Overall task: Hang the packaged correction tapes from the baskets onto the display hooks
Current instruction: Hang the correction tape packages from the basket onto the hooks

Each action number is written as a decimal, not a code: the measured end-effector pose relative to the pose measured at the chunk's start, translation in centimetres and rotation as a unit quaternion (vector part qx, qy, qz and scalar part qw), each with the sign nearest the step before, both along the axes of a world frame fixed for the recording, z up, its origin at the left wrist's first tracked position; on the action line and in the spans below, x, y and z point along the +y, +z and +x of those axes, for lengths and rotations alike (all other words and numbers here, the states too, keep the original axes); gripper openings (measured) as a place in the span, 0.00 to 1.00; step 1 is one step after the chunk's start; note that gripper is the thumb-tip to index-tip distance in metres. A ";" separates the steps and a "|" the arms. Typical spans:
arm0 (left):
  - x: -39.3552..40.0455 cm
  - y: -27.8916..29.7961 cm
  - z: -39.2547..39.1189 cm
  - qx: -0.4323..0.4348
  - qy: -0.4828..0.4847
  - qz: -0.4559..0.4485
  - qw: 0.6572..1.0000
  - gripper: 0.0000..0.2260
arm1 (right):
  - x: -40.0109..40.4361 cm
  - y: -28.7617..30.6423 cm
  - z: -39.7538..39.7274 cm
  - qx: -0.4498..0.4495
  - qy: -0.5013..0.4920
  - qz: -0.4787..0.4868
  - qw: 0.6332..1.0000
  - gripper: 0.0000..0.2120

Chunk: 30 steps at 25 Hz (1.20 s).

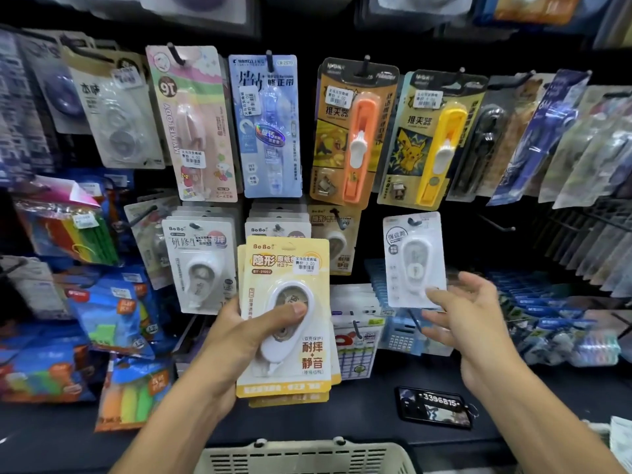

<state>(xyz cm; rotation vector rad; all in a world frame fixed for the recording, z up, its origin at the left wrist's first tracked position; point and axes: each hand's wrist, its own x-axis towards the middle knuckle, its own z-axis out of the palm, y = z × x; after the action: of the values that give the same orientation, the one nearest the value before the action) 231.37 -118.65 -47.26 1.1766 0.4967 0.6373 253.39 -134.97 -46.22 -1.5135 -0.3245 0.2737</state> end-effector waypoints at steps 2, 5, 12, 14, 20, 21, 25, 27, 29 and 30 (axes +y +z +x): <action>-0.4 -0.1 0.5 0.007 0.000 -0.002 1.000 0.34 | 0.4 -0.7 -2.0 -0.040 0.061 -0.039 0.997 0.16; -1.2 -0.5 1.7 0.015 0.003 0.011 1.000 0.28 | 1.6 -0.9 -6.3 -0.077 0.281 -0.027 0.956 0.09; -0.8 -0.4 2.0 -0.005 0.002 -0.027 1.000 0.40 | 2.6 0.2 -6.2 0.013 0.268 0.056 0.962 0.17; -0.4 -0.2 1.8 0.000 0.029 -0.029 0.999 0.35 | 2.9 0.9 -5.3 0.027 0.226 0.041 0.973 0.12; 1.7 1.4 -0.5 0.000 0.137 0.066 0.988 0.31 | 3.3 1.3 -3.9 -0.045 0.162 -0.037 0.985 0.03; 2.0 1.5 -0.8 -0.007 0.142 0.068 0.987 0.31 | 3.5 1.1 -4.1 -0.053 0.151 -0.045 0.986 0.03; 1.8 1.2 -0.4 -0.013 0.138 0.071 0.988 0.26 | 4.3 0.0 -4.9 0.044 0.133 -0.025 0.990 0.19; 1.2 0.8 0.3 -0.008 0.126 0.067 0.990 0.22 | 4.1 -0.5 -5.6 -0.018 0.150 -0.072 0.986 0.22; 0.7 0.4 1.0 0.000 0.119 0.065 0.991 0.23 | 4.2 -0.7 -7.1 -0.048 0.252 -0.038 0.966 0.16; 0.4 0.3 1.3 0.001 0.118 0.062 0.991 0.25 | 4.2 -0.8 -7.7 -0.040 0.303 -0.021 0.952 0.14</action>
<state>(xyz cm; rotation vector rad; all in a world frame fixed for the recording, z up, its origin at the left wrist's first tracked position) 232.65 -118.24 -46.97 1.2448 0.6114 0.8806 245.69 -130.78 -46.98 -1.4367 -0.8562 0.7073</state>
